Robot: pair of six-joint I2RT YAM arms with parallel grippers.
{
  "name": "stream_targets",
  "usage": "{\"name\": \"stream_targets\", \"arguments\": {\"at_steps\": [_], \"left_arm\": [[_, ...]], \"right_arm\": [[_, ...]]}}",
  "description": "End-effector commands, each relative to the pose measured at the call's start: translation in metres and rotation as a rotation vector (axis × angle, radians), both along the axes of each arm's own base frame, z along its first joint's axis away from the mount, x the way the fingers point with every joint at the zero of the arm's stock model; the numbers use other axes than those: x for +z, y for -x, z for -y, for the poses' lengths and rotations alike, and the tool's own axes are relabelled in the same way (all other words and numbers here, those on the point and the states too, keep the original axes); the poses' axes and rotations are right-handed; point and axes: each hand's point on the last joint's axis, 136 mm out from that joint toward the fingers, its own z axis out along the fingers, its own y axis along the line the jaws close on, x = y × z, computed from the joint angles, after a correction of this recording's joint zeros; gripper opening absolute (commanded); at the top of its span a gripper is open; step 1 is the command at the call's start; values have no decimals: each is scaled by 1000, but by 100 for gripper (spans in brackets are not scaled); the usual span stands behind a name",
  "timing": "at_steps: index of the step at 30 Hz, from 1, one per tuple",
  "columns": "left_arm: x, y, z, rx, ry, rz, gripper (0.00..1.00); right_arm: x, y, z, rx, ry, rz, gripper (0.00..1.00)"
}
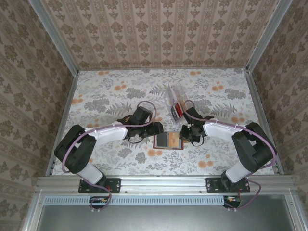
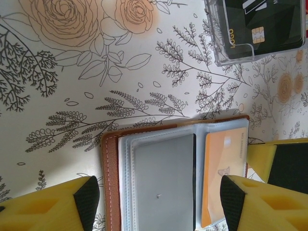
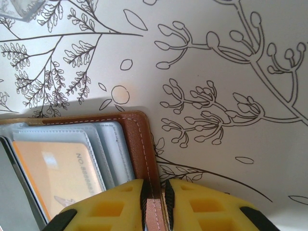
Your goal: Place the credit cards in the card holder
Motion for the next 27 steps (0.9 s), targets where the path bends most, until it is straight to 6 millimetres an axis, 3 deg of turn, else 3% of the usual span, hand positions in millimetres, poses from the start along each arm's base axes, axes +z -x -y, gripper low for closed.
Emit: {"name": "stream_targets", "arguments": {"at_steps": [1,12,16,22,27], "left_arm": [[-13,6,-1,2,-10,-45,69],[-27,6,6,-10,-12,-72,68],[-26,8,14,-24,26,-85,62],[-3,7,27,-28,131,-56,46],[26,6,40,-27,229,-13,44]], "right_arm": [[-17,14,10,0,58,-67,23],[-19,16,10,1,57,-77,23],[-21,16,10,1,58,-79,23],[-24,17,9,2,57,-90,23],[-25,17,9,2,59,-91,23]]}}
